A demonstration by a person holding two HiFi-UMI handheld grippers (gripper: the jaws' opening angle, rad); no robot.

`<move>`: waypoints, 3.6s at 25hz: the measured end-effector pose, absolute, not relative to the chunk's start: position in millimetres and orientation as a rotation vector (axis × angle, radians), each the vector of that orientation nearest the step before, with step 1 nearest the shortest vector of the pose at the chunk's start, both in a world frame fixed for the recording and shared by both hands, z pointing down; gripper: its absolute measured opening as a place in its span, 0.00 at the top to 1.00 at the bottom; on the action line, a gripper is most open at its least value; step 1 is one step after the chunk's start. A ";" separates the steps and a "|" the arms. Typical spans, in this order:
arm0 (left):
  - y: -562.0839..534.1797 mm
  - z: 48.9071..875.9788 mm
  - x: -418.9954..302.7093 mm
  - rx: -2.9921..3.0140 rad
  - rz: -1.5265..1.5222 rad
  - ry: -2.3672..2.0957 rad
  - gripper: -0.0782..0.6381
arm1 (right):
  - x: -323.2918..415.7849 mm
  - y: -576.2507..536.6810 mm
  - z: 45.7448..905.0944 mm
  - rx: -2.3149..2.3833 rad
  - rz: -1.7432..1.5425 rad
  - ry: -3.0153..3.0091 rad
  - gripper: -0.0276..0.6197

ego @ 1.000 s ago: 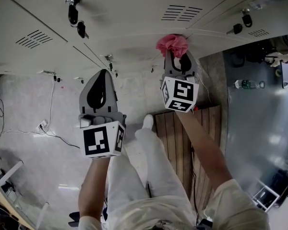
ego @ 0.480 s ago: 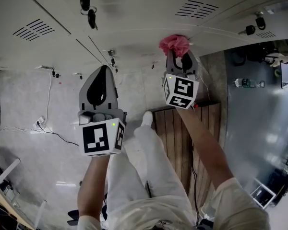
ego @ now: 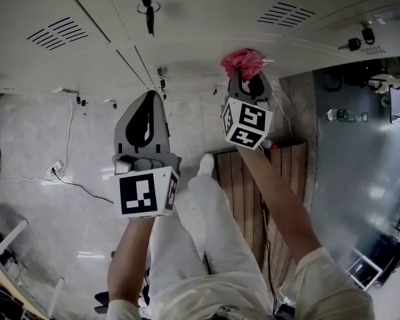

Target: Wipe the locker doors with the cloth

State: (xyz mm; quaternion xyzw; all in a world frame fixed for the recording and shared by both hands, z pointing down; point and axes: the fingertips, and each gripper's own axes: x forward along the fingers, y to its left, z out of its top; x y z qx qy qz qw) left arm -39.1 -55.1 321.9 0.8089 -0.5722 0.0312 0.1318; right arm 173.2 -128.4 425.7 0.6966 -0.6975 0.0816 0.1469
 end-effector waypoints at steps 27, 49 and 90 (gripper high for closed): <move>-48.8 323.5 -94.3 2.321 0.081 -1.695 0.89 | 53.8 -124.8 419.6 1.863 0.219 -2.139 0.73; -54.5 344.1 -141.0 2.253 0.115 -1.777 0.89 | -43.2 -120.3 425.7 1.668 0.178 -2.281 0.73; -43.6 362.6 -106.6 2.276 0.193 -1.745 0.89 | -17.9 -118.6 480.6 1.557 0.220 -2.245 0.74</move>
